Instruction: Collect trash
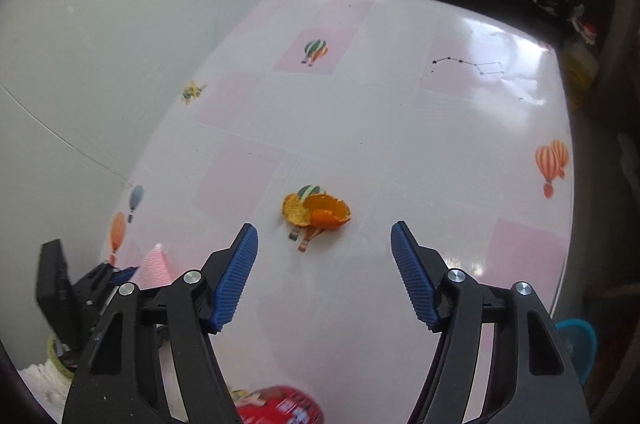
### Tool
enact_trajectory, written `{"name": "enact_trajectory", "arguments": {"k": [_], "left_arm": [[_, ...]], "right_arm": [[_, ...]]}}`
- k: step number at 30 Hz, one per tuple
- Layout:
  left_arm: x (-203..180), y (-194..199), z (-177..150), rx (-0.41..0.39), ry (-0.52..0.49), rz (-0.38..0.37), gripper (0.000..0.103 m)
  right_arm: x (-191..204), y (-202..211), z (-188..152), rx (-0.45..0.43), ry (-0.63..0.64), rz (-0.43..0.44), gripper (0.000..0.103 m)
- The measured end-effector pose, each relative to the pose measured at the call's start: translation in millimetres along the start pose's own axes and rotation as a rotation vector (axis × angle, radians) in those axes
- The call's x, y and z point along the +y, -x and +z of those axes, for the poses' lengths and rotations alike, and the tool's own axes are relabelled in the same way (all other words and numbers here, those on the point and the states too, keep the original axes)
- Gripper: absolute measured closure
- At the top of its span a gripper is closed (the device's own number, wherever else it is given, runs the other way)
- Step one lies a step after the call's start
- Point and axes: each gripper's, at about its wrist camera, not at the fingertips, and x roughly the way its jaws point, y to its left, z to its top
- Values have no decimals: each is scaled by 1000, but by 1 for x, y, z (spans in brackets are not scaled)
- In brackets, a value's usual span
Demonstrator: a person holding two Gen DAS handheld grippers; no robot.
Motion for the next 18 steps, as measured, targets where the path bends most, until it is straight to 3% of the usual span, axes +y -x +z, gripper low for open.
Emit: {"name": "enact_trajectory", "arguments": {"k": [3, 7, 9, 11, 13, 18], "left_arm": [[-1, 1, -2, -7, -11, -6, 14], [0, 3, -4, -8, -8, -14, 14], [0, 4, -5, -9, -1, -18, 14], [1, 3, -5, -9, 1, -18, 14], [2, 3, -5, -11, 1, -11, 14], [1, 2, -4, -10, 12, -3, 14]], "right_arm": [[2, -31, 12, 60, 39, -40, 42], [7, -45, 16, 80, 86, -72, 54], [13, -46, 14, 96, 112, -79, 66], [20, -48, 8, 117, 137, -83, 87], [25, -44, 4, 110, 163, -117, 94], [27, -4, -7, 34, 116, -97, 97]]}}
